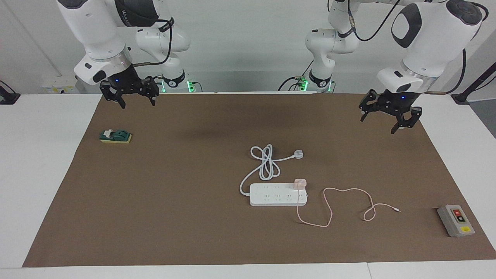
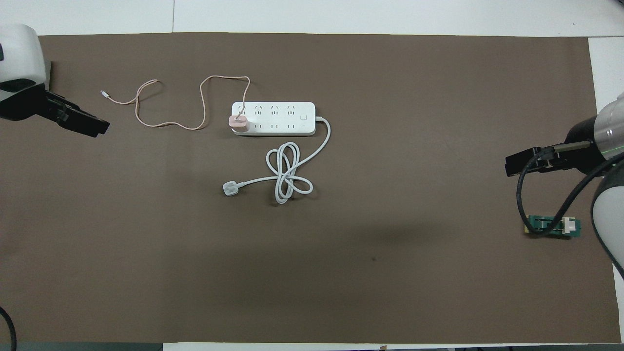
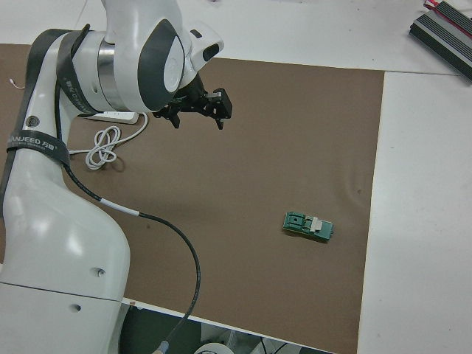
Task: Plug charger into power strip
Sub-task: 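Open the left gripper and withdraw it from the charger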
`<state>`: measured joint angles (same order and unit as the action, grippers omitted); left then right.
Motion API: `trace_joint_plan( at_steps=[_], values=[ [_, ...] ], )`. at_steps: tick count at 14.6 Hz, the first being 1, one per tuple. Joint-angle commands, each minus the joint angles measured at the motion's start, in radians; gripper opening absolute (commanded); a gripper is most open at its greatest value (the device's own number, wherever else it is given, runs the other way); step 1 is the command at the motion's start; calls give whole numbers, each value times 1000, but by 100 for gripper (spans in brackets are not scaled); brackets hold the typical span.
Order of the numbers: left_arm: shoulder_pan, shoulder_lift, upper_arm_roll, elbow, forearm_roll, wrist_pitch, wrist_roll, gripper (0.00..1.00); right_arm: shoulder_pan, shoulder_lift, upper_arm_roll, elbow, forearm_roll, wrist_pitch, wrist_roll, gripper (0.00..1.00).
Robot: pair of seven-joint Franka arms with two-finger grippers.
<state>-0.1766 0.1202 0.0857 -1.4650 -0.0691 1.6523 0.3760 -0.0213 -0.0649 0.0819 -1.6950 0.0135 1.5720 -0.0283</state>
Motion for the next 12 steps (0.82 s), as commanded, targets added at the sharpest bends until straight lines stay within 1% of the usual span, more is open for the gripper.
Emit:
trace_joint_plan(
  at_steps=[1, 4, 7, 12],
  values=[
    [51, -46, 2, -24, -3, -12, -138, 100, -16, -12, 7, -5, 11, -12, 18, 100],
    [71, -73, 2, -40, -1, -49, -279, 100, -16, -12, 7, -3, 11, -12, 16, 100],
    [101, -77, 2, -47, -1, -57, -328, 100, -14, -12, 7, -3, 11, -12, 16, 100],
    [98, -83, 2, -55, 0, -117, -407, 100, -14, -12, 7, -3, 11, -10, 18, 100]
  ],
)
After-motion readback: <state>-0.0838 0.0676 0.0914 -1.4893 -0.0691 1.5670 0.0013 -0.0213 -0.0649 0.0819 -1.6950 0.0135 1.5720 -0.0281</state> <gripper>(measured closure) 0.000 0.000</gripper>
